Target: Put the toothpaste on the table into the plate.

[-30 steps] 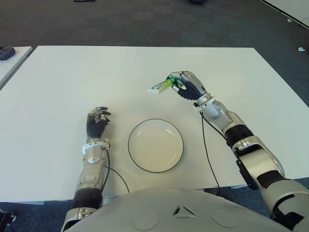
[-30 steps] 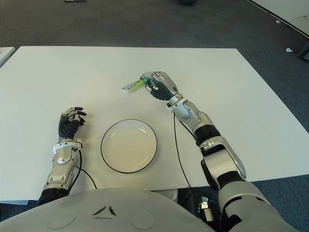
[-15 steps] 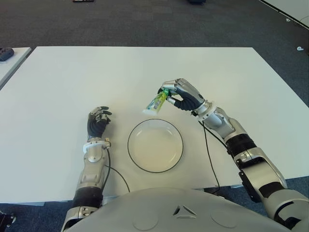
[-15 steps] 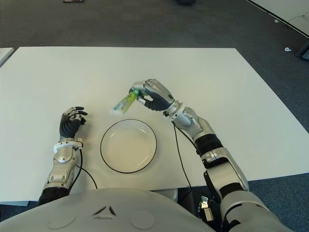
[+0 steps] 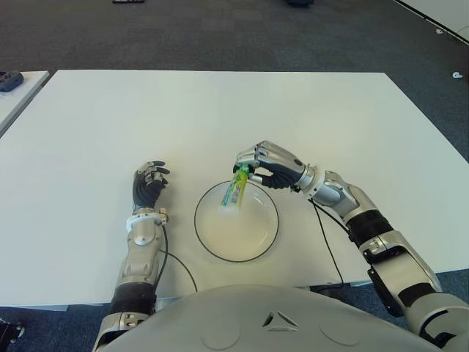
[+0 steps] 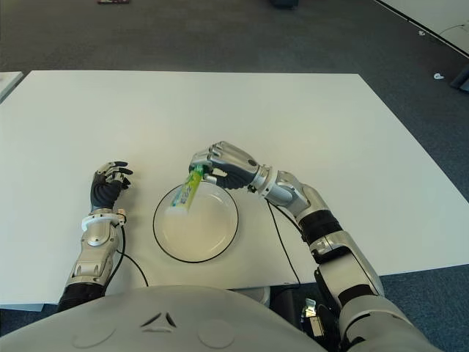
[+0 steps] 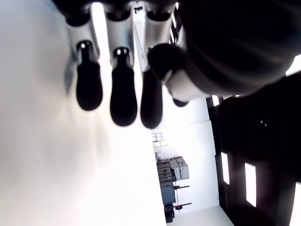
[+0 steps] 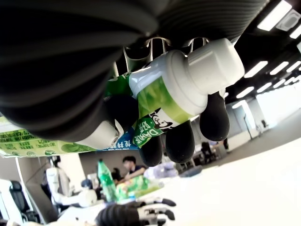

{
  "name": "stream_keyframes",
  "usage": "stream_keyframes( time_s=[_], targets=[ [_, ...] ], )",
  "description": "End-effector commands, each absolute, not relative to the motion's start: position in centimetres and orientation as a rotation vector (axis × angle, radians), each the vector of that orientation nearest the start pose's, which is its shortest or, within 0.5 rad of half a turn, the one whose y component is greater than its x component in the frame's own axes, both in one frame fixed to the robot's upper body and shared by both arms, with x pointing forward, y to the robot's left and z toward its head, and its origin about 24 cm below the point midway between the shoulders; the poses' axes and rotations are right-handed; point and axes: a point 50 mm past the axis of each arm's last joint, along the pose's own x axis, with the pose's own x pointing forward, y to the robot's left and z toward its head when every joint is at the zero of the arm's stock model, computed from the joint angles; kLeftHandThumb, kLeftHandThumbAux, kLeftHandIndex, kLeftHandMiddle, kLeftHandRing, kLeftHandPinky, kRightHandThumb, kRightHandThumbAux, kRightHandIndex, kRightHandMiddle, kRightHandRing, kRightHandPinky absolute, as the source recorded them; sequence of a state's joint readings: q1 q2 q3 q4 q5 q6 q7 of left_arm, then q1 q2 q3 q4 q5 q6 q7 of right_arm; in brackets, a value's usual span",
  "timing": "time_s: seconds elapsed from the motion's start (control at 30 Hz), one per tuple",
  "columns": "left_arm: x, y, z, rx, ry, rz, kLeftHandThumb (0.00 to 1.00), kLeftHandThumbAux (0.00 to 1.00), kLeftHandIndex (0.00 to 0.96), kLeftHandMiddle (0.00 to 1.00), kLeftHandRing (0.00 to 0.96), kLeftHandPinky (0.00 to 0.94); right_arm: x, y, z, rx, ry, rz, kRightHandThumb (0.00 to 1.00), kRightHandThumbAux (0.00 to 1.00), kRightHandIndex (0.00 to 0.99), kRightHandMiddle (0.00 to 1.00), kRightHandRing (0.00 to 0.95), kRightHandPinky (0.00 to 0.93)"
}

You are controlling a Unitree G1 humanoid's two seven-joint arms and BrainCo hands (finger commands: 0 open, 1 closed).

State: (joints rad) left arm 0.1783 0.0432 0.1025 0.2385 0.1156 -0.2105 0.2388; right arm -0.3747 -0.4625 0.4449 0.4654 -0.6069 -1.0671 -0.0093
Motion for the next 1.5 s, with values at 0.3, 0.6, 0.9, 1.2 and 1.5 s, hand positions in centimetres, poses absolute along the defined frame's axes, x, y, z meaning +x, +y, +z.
stream_keyframes(
  time_s=[0.3, 0.6, 0.9, 1.2, 1.5],
  targets=[
    [19.7, 20.2, -2.9, 0.183, 0.192, 0.338, 0.831, 0.683, 0.393, 0.497, 0.632, 0.59, 23.9, -9.7, 3.7, -0.971, -0.772, 1.117, 0.846, 0.675, 0.424, 0.555, 0.865, 0.865],
    [19.7, 20.2, -2.8, 0.187, 0.186, 0.339, 0.832, 0.683, 0.393, 0.497, 0.632, 0.594, 23.6, -9.5, 2.1, -1.035, -0.689, 1.186, 0.846, 0.675, 0.425, 0.557, 0.863, 0.865],
    [19.6, 20.2, -2.9, 0.187, 0.187, 0.34, 0.831, 0.683, 0.39, 0.503, 0.639, 0.604, 23.5, -9.6, 1.1, -1.06, -0.625, 1.216, 0.845, 0.676, 0.424, 0.56, 0.851, 0.85],
    [19.5, 20.3, -2.9, 0.18, 0.187, 0.338, 0.831, 0.683, 0.392, 0.497, 0.629, 0.586, 23.9, -9.2, 1.9, -1.077, -0.706, 1.207, 0.843, 0.675, 0.431, 0.567, 0.817, 0.817],
    [19.6, 20.0, -2.8, 0.175, 0.186, 0.335, 0.831, 0.683, 0.39, 0.502, 0.635, 0.604, 24.3, -9.5, 1.6, -1.13, -0.644, 1.242, 0.207, 0.585, 0.1, 0.125, 0.152, 0.189]
  ],
)
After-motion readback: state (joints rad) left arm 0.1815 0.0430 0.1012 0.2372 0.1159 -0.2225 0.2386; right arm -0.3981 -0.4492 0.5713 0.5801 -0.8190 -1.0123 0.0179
